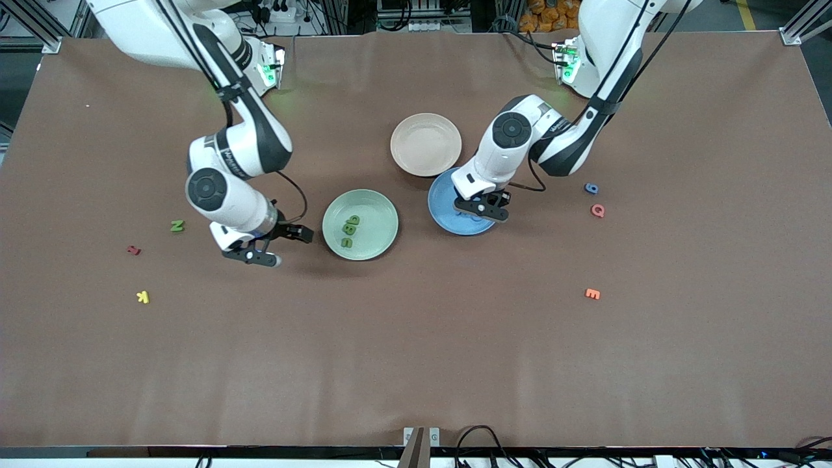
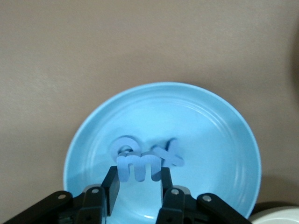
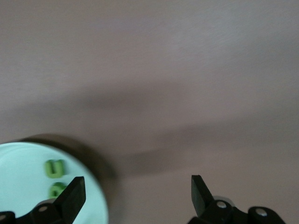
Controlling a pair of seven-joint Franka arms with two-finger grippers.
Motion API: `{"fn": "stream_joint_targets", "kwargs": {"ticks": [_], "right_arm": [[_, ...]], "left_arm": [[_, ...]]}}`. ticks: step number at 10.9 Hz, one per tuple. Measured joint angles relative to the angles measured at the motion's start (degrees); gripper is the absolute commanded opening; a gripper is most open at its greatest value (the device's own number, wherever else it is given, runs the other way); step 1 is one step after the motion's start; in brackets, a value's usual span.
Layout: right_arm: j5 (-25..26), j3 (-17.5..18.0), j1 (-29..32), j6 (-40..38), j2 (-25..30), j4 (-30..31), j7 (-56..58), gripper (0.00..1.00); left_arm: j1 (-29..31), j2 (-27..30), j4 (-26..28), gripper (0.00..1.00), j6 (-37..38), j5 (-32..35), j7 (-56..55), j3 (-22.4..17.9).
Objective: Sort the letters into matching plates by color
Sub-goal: 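Open both grippers to drop the letters onto the matching plates, then move the right gripper to the green z while the left reaches the blue a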
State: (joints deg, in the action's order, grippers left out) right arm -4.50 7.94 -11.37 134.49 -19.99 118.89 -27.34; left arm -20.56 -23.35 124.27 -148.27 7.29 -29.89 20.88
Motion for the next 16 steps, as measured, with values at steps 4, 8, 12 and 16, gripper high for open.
{"fn": "stream_joint_targets", "kwargs": {"ticks": [4, 8, 12, 16], "right_arm": [[0.18, -0.7, 9.12, -0.03, 3.5, 4.83, 15.36, 1.0], [4.66, -0.82, 17.53, -0.08, 5.5, 7.2, 18.73, 1.0], [10.28, -0.81, 23.02, 0.89, 5.9, 9.47, 19.49, 1.0], [12.65, -0.82, 30.12, 6.93, 6.32, 14.01, 27.81, 1.0]], "left_arm": [[-0.71, -0.52, -0.08, 1.0, 0.03, 0.0, -2.83, 0.26], [-0.99, -0.75, -0.67, 1.0, 0.02, 0.0, -4.04, 1.17], [-0.54, -0.59, -1.66, 1.0, 0.9, 0.0, -3.99, 1.21], [2.27, 3.28, -2.08, 1.0, 8.62, 0.03, -1.45, 1.09]]}}
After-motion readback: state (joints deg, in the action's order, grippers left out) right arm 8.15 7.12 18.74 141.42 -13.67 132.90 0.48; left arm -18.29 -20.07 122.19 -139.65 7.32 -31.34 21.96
